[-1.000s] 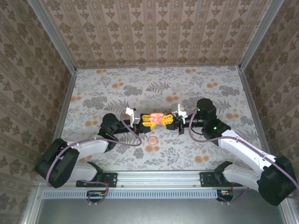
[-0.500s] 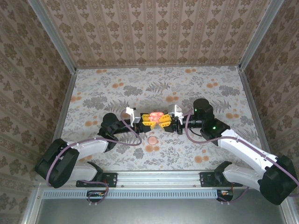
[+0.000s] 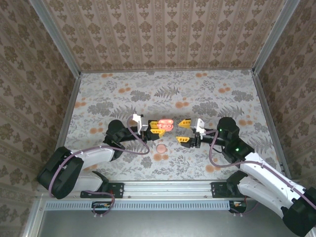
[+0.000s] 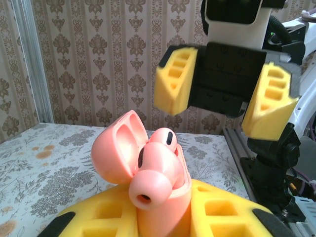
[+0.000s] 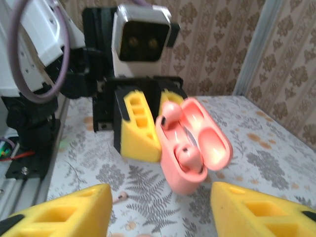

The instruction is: Insert the wireless bluetooth earbuds into the charging case

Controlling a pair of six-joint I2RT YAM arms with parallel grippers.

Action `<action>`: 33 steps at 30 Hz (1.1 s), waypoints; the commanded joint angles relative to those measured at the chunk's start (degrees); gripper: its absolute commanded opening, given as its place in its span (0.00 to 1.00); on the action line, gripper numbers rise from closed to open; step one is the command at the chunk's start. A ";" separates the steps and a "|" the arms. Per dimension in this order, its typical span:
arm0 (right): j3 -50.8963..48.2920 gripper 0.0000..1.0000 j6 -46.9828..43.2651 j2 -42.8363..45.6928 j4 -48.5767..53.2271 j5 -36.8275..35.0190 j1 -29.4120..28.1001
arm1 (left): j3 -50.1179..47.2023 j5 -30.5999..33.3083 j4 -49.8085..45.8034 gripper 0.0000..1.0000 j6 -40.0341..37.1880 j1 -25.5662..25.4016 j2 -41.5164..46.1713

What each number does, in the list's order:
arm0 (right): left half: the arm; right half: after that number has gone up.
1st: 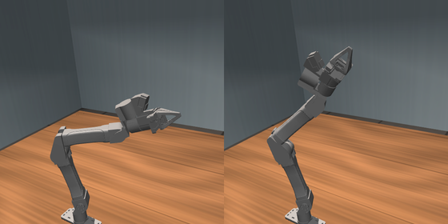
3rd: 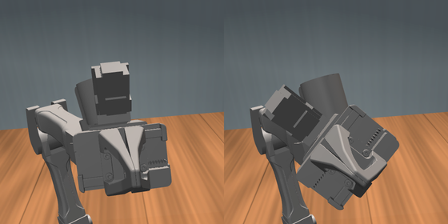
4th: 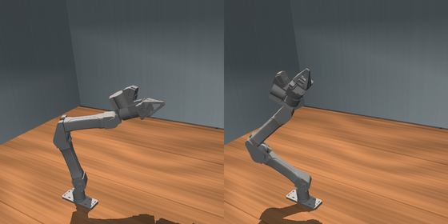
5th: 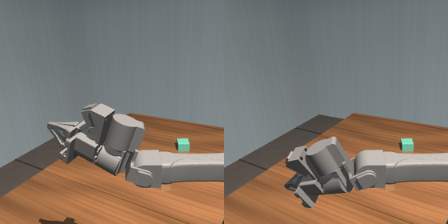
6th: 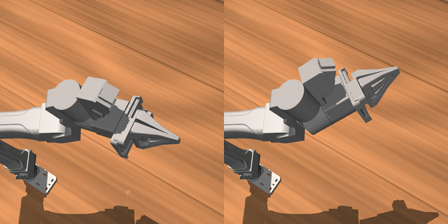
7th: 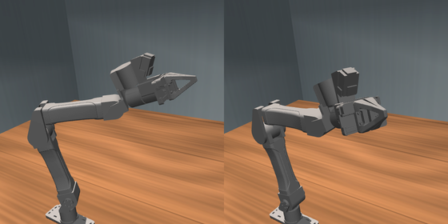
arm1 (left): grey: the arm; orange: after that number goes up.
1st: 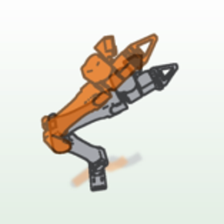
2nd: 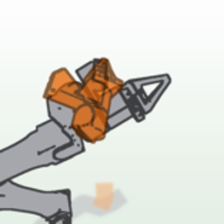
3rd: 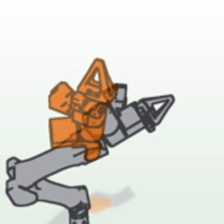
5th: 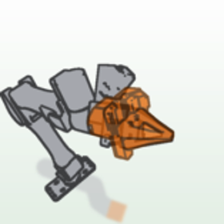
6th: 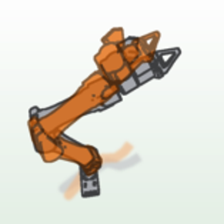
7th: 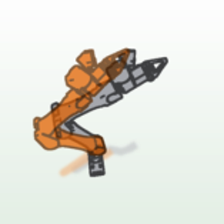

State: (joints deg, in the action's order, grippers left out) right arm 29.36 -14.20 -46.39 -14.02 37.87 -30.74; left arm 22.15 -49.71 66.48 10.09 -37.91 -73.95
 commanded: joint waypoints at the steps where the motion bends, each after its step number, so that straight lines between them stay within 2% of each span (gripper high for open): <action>1: -0.52 0.60 1.84 -1.36 -0.84 -2.35 0.33 | 0.35 -1.74 3.48 0.22 0.79 -0.17 1.18; 6: 1.92 0.65 4.50 -7.22 -3.65 2.67 0.33 | 0.60 -2.46 4.36 0.22 1.58 -0.32 1.09; 16: 5.34 0.64 6.29 -14.72 -10.08 9.79 0.42 | 0.74 -3.05 4.97 0.22 2.21 -0.47 1.07; 21: 6.22 0.56 6.34 -16.47 -10.68 11.06 0.48 | 0.96 -3.11 5.44 0.23 2.66 -0.49 1.03; 33: 6.41 0.28 6.22 -16.71 -11.07 12.49 0.83 | 1.01 -3.07 5.68 0.24 2.66 -0.93 0.56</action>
State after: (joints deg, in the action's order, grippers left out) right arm 34.04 -7.68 -63.13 -23.92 48.12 -30.33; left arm 22.15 -51.64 69.73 12.03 -38.33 -73.95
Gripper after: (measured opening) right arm 0.287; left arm 0.237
